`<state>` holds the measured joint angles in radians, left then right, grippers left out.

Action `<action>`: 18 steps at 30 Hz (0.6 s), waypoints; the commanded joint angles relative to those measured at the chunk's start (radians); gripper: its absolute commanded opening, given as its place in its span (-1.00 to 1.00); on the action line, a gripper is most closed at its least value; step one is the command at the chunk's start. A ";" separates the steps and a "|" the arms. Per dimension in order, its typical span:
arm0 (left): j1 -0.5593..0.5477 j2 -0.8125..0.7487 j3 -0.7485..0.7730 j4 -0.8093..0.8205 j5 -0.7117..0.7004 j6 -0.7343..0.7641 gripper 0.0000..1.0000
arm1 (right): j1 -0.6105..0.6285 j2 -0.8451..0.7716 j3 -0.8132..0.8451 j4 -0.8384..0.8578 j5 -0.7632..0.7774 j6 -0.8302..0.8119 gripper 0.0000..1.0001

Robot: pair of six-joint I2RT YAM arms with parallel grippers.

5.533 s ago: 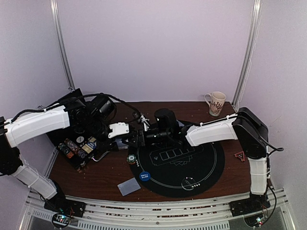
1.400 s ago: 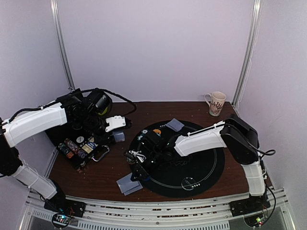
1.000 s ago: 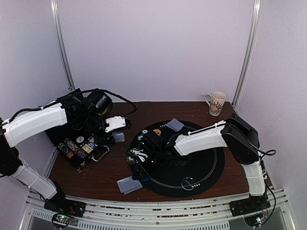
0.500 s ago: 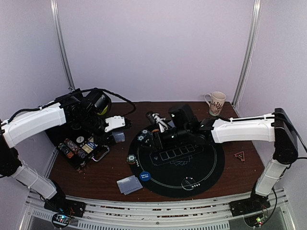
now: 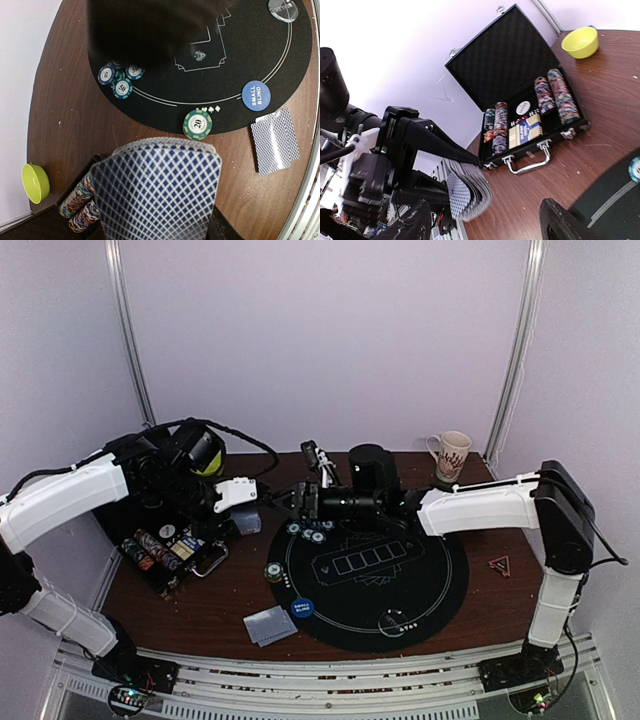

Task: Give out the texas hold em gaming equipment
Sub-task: Pick up the poker card from the face-down deck piles.

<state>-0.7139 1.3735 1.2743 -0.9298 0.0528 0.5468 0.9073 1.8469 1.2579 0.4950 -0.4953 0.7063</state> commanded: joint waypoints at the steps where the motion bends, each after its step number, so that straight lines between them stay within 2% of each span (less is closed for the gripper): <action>1: 0.007 0.006 0.042 0.010 0.025 0.014 -0.07 | 0.033 0.093 0.074 0.095 -0.030 0.051 0.56; 11: 0.006 0.028 0.049 0.011 0.020 0.028 -0.07 | 0.055 0.207 0.192 0.029 -0.031 0.017 0.50; 18: 0.005 0.036 0.049 0.013 -0.003 0.031 -0.08 | 0.046 0.153 0.150 -0.095 0.051 -0.067 0.07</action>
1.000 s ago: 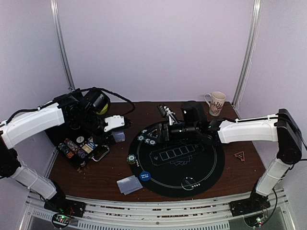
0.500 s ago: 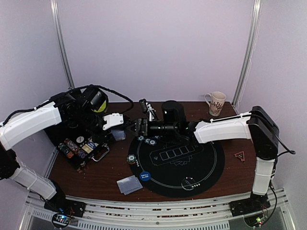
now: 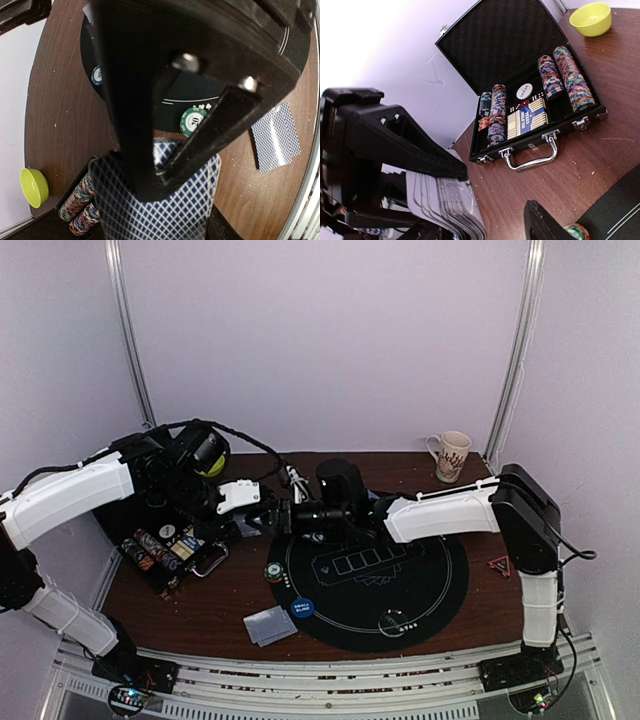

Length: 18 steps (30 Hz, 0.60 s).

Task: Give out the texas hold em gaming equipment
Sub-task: Pick up the poker card from the face-down deck piles.

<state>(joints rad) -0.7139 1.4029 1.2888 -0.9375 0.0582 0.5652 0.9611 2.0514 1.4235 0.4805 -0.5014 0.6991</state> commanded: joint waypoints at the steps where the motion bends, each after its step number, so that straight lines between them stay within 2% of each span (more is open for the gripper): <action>1: 0.005 0.008 0.036 0.020 -0.007 0.013 -0.09 | -0.008 -0.055 -0.012 -0.101 0.060 -0.073 0.02; 13: 0.005 0.006 0.015 0.027 -0.037 0.009 -0.09 | -0.003 -0.108 0.002 -0.203 0.052 -0.125 -0.37; 15: 0.007 0.010 0.014 0.028 -0.040 0.007 -0.09 | -0.002 -0.116 0.000 -0.212 0.052 -0.133 -0.49; 18: 0.007 0.012 0.015 0.028 -0.036 0.003 -0.09 | 0.000 -0.126 -0.001 -0.209 0.042 -0.132 -0.82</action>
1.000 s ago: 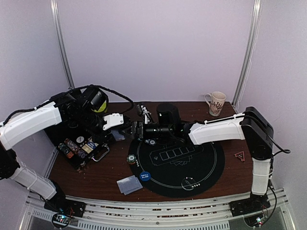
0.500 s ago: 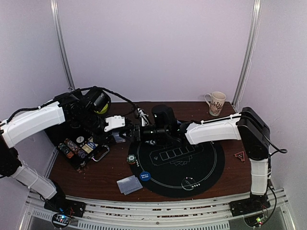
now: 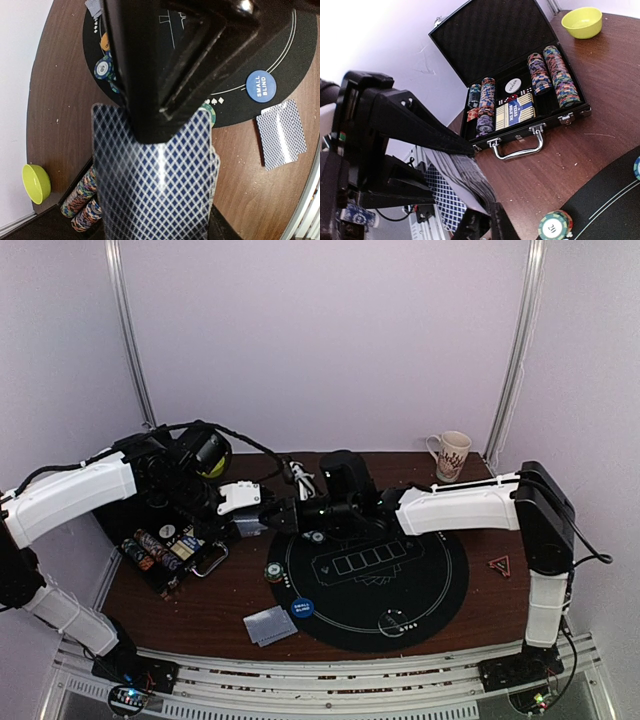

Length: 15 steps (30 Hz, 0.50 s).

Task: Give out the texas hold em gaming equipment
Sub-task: Pick up the poker card from the face-down deck piles.

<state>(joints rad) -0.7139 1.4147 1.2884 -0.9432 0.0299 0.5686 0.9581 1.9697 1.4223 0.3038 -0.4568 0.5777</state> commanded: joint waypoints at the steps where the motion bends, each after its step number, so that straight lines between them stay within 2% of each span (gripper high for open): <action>1: 0.006 0.000 0.015 0.035 -0.007 -0.001 -0.09 | 0.003 -0.045 0.000 -0.028 -0.012 -0.006 -0.85; 4: 0.006 0.001 0.015 0.035 -0.009 -0.001 -0.09 | 0.002 -0.047 -0.001 -0.028 -0.025 0.000 -1.00; 15: 0.006 -0.002 0.002 0.037 -0.014 0.000 -0.09 | -0.054 -0.176 -0.094 -0.028 -0.065 -0.013 -1.00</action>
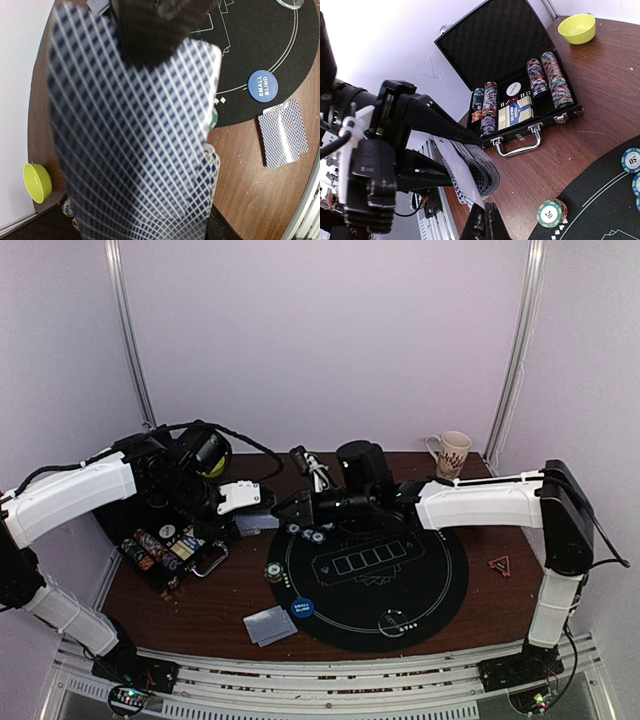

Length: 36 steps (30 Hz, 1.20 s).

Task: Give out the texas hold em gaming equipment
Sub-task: Pick up the poker card from the face-down deck piles, then flop the poker card in the community card area.

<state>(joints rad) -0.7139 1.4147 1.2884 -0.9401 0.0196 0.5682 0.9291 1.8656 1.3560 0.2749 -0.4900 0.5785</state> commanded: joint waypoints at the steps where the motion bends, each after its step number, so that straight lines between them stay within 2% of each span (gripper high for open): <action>1: 0.006 -0.001 0.005 0.034 -0.004 -0.002 -0.10 | -0.029 -0.082 -0.037 -0.003 -0.041 -0.015 -1.00; 7: 0.006 0.001 0.015 0.035 -0.014 -0.010 -0.09 | -0.067 -0.182 -0.115 -0.033 -0.050 -0.017 -1.00; 11: 0.005 0.007 0.023 0.034 -0.020 -0.018 -0.09 | -0.110 -0.248 -0.142 -0.152 -0.005 -0.077 -1.00; 13: 0.006 0.006 0.028 0.034 -0.020 -0.022 -0.09 | -0.136 -0.284 -0.134 -0.286 0.077 -0.170 -1.00; 16: 0.006 0.003 0.031 0.035 -0.028 -0.023 -0.08 | -0.142 -0.299 -0.098 -0.484 0.307 -0.372 -1.00; 21: 0.006 0.006 0.036 0.034 -0.032 -0.026 -0.08 | -0.115 -0.209 -0.024 -0.627 0.556 -0.663 -1.00; 24: 0.007 0.009 0.040 0.034 -0.025 -0.030 -0.08 | -0.062 -0.137 0.032 -0.640 0.710 -0.812 -1.00; 27: 0.006 0.011 0.039 0.034 -0.023 -0.030 -0.08 | 0.000 -0.092 0.034 -0.584 0.849 -0.968 -1.00; 33: 0.006 0.012 0.035 0.034 -0.024 -0.029 -0.08 | 0.132 -0.069 -0.093 -0.395 0.909 -1.181 -1.00; 36: 0.006 0.018 0.044 0.033 -0.020 -0.028 -0.08 | 0.165 -0.030 -0.124 -0.371 0.917 -1.228 -1.00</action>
<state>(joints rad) -0.7139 1.4216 1.2984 -0.9367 -0.0044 0.5484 1.0595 1.7977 1.2766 -0.1711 0.3424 -0.4992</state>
